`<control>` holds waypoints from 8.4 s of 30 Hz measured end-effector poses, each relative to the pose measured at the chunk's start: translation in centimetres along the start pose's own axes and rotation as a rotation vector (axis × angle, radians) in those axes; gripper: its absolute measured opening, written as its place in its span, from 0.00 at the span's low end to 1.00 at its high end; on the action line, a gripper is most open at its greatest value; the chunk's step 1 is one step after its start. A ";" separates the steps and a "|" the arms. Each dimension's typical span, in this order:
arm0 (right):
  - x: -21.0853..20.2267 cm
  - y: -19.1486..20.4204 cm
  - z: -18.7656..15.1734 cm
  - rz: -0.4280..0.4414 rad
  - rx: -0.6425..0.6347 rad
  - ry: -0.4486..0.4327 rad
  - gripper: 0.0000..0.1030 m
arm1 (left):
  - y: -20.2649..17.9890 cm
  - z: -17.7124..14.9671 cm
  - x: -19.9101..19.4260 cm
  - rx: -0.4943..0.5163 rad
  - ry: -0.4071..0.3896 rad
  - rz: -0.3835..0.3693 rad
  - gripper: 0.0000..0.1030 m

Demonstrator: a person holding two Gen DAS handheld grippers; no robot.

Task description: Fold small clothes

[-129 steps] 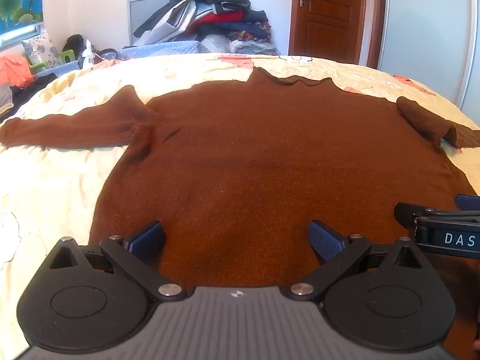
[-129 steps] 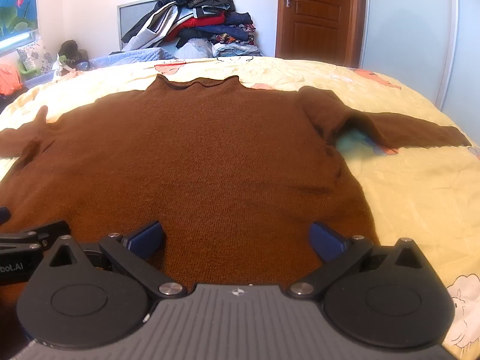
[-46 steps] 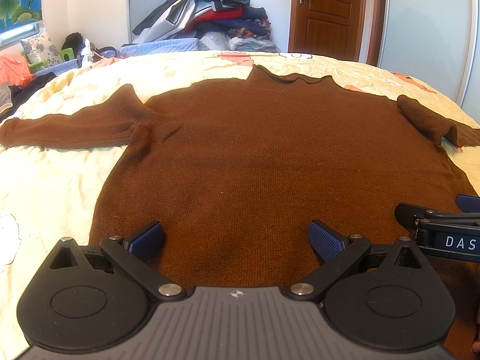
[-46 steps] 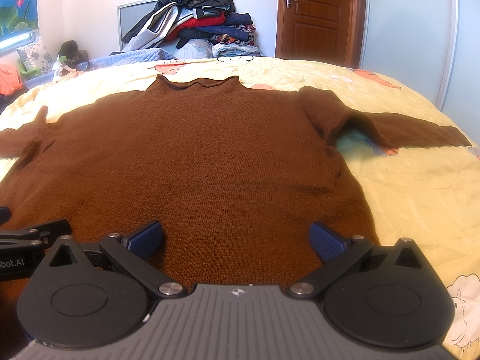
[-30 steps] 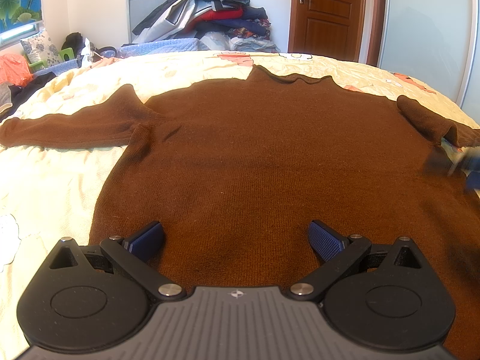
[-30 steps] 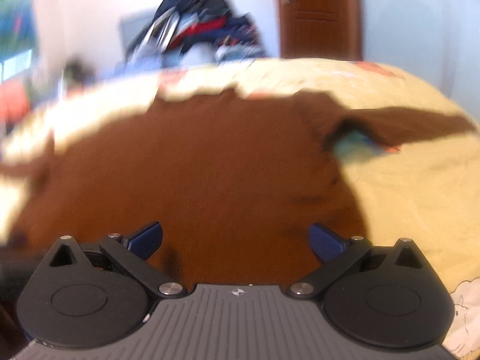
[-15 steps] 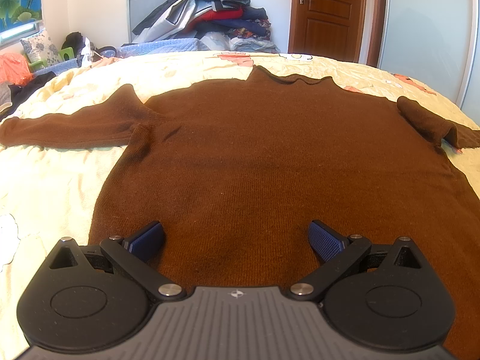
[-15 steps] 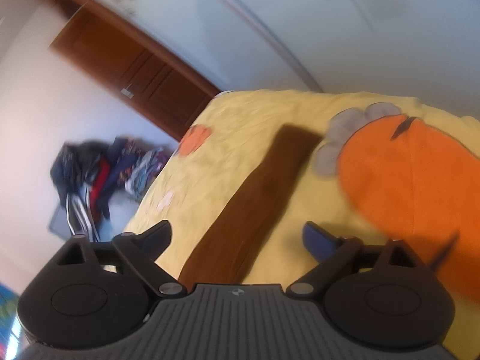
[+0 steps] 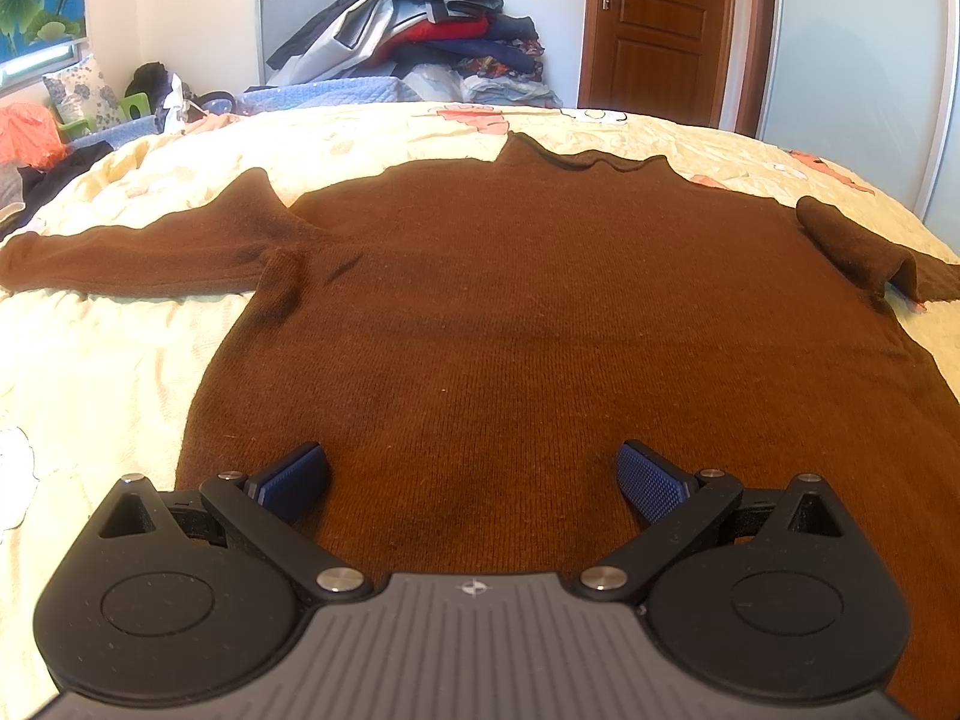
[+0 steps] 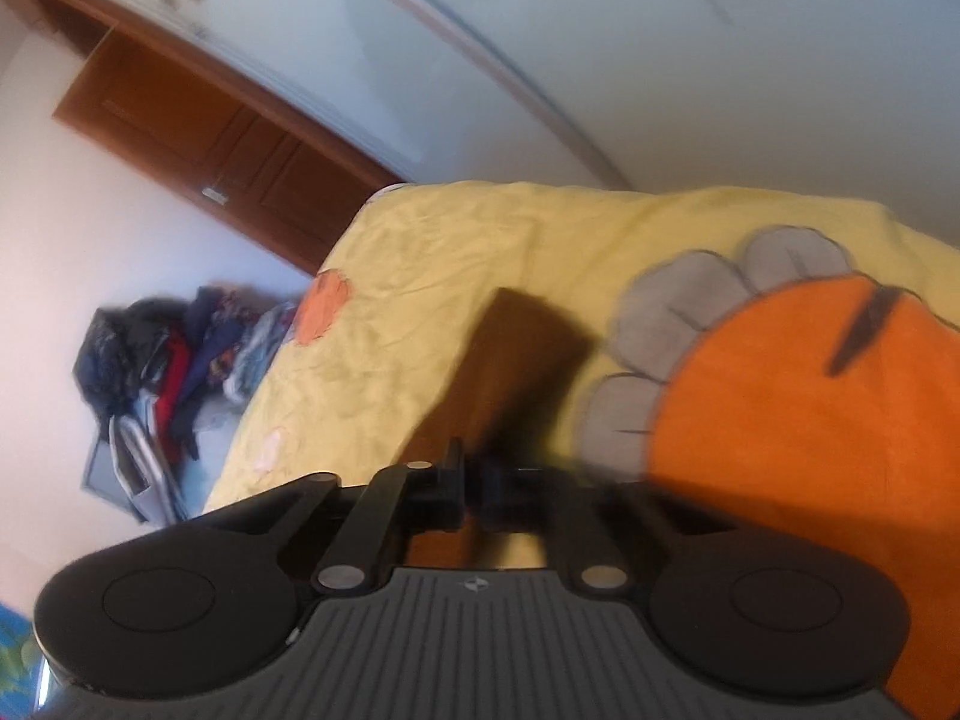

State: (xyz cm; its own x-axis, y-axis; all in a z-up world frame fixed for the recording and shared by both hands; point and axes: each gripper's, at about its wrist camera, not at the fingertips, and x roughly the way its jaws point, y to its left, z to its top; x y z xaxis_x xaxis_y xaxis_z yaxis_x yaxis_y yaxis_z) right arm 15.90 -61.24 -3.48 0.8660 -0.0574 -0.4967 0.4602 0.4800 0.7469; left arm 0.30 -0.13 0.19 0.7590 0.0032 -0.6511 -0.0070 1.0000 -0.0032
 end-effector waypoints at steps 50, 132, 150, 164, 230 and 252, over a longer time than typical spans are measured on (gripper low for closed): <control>-8.9 14.0 -33.5 0.479 -0.610 0.386 0.82 | 2.2 17.0 9.3 -0.171 -0.013 -0.047 0.04; 0.6 20.3 -30.9 0.091 -1.062 0.224 1.00 | -1.2 12.9 6.6 0.088 -0.055 -0.320 0.08; -0.3 23.4 -29.5 0.324 -0.627 0.598 0.95 | 3.0 3.9 5.0 -0.139 -0.071 -0.296 0.16; 3.0 24.7 -32.1 0.257 -0.610 0.737 0.20 | 3.9 3.8 5.3 -0.196 -0.068 -0.333 0.16; -0.1 22.9 -29.4 0.190 -1.065 0.316 0.69 | 3.7 12.9 11.2 0.115 -0.063 -0.089 0.85; -16.1 7.5 -25.1 0.286 -0.524 0.648 0.94 | 14.7 -2.6 -3.3 -0.472 0.180 -0.457 0.86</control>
State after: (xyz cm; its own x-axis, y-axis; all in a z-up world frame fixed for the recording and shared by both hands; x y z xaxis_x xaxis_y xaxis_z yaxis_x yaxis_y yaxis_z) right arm 0.52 -34.72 -0.96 0.5799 0.5584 -0.5932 -0.0441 0.7486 0.6616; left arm -3.97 14.54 0.32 0.6334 -0.4607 -0.6217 -0.0260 0.7903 -0.6121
